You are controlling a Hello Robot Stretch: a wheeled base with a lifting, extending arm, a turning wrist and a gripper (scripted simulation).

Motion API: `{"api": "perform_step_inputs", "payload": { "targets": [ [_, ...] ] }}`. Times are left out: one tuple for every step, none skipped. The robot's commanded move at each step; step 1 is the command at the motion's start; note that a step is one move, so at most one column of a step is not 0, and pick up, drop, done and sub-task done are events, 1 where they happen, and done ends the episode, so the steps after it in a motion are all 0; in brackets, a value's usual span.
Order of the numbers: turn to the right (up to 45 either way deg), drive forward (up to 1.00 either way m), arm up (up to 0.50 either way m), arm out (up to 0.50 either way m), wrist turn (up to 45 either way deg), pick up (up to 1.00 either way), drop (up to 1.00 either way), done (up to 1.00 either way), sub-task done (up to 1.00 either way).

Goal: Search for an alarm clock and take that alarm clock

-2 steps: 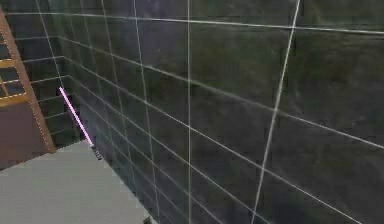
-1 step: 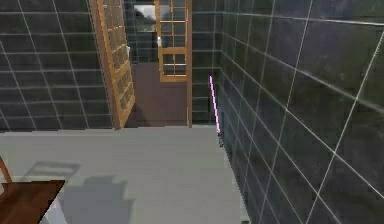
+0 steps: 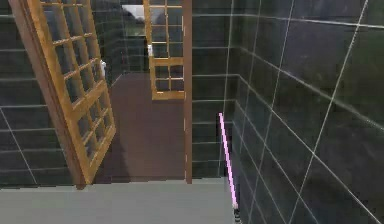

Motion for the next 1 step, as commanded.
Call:
{"api": "perform_step_inputs", "payload": {
  "targets": [
    [-45.0, 0.00, 0.00, 0.00, 0.0, 0.00, 0.00, 0.00, 0.00]
  ]
}}
